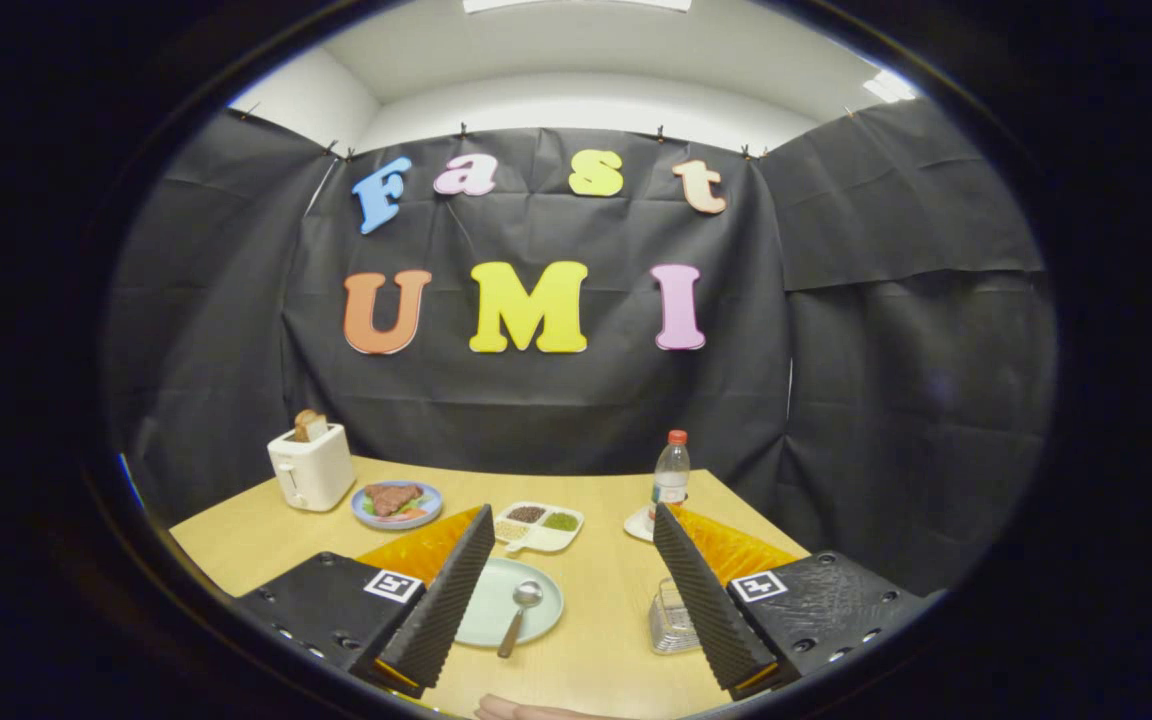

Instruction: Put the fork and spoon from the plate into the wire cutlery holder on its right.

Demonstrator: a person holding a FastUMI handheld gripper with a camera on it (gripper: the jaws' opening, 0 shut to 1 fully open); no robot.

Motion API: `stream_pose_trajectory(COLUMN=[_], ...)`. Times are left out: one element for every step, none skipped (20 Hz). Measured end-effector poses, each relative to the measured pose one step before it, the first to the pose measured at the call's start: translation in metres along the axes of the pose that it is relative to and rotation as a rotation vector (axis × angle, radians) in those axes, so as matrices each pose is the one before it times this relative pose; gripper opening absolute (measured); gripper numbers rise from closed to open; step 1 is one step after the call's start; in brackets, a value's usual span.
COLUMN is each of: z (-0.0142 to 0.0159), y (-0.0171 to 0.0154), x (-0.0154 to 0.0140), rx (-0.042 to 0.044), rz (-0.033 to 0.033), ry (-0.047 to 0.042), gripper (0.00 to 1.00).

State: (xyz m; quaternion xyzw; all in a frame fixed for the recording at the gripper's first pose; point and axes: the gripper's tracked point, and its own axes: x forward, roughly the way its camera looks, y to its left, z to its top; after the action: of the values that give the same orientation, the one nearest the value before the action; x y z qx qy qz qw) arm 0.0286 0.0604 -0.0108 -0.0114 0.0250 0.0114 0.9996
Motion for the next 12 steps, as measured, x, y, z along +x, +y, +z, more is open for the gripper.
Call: stream_pose_trajectory(z=[-0.00373,-0.00399,-0.00532,-0.00488,-0.00446,-0.00582,-0.00529,-0.00487,-0.00636,-0.00625,-0.00690,-0.00516], y=[0.00120,0.00332,0.00279,0.00206,0.00169,0.00205,0.00125,0.00114,0.00458,0.00439,0.00214,0.00373], x=[0.00405,0.00483,0.00630,0.00614,0.00650,0.00769,0.00657,0.00706,0.00684,0.00748,0.00819,0.00780], rx=[-0.00606,-0.00479,-0.00200,0.00019,-0.00011,-0.00186,-0.00588,-0.00478,-0.00376,-0.00218,-0.00572,-0.00172], rz=[-0.00216,0.00162,0.00382,0.00192,0.00194,0.00122,0.00067,-0.00284,0.00722,0.00772,-0.00207,0.00263], ry=[0.01046,0.01255,0.01621,0.01738,0.02029,0.02142,0.02076,0.01952,0.02124,0.02536,0.02616,0.02378], gripper=[0.96,0.96,0.96,0.96,0.96,0.96,0.96,0.96,0.96,0.96,0.96,0.96])
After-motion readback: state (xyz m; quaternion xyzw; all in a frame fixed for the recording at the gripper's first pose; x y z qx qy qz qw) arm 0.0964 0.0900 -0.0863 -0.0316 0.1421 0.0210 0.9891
